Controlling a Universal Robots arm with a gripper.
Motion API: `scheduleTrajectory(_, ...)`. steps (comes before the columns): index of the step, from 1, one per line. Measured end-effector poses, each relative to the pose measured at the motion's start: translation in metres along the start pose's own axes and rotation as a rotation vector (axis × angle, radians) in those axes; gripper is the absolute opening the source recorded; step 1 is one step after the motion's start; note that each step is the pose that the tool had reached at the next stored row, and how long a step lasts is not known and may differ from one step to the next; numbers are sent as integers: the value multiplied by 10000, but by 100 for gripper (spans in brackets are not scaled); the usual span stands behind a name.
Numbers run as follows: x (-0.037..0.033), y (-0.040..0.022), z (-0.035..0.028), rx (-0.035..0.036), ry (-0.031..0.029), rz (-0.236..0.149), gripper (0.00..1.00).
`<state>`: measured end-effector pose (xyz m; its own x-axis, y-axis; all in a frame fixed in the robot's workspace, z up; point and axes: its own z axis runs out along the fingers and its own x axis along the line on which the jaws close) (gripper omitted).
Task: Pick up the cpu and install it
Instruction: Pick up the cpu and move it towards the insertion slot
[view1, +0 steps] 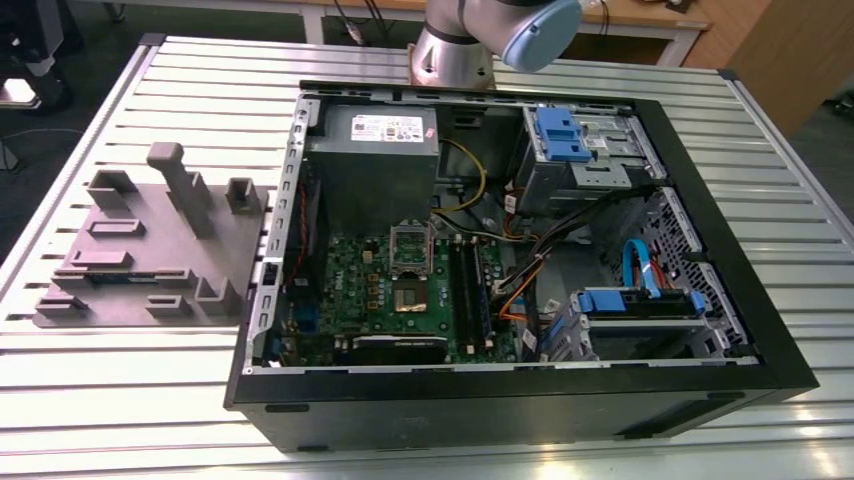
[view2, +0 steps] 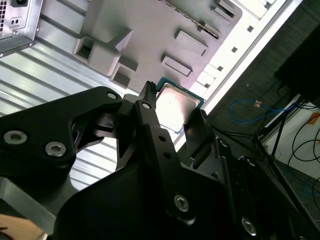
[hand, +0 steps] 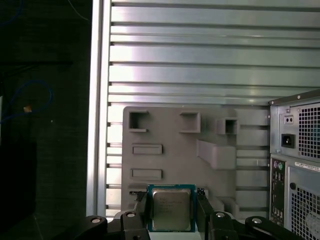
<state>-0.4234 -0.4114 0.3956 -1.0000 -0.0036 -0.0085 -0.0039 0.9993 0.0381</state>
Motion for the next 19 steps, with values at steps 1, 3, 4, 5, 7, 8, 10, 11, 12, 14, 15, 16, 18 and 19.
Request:
scheduleTrajectory(1, -4, 0, 0, 0, 0, 0, 47)
scheduleTrajectory(3, -11, -1, 1, 0, -1, 0, 47)
scheduleTrajectory(4, -14, -1, 0, 1, 0, 0, 47)
scheduleTrajectory(5, -16, 0, 0, 1, 1, 0, 47)
scheduleTrajectory(7, -23, -1, 0, 0, 0, -1, 47)
scheduleTrajectory(8, -27, 0, 0, 0, 0, 0, 47)
scheduleTrajectory(10, -35, -1, 0, 0, 0, 0, 47)
scheduleTrajectory(11, -41, -1, 0, 0, 0, -1, 47)
scheduleTrajectory(12, -46, -1, 1, 0, 0, 0, 47)
scheduleTrajectory(14, -56, -1, 0, 0, 0, 0, 47)
scheduleTrajectory(15, -62, -1, 1, 0, -1, -1, 47)
scheduleTrajectory(16, -66, 0, 0, 0, 0, 0, 47)
scheduleTrajectory(18, -72, -1, 1, 0, -1, 0, 47)
scheduleTrajectory(19, -77, -1, 0, 1, 1, 0, 47)
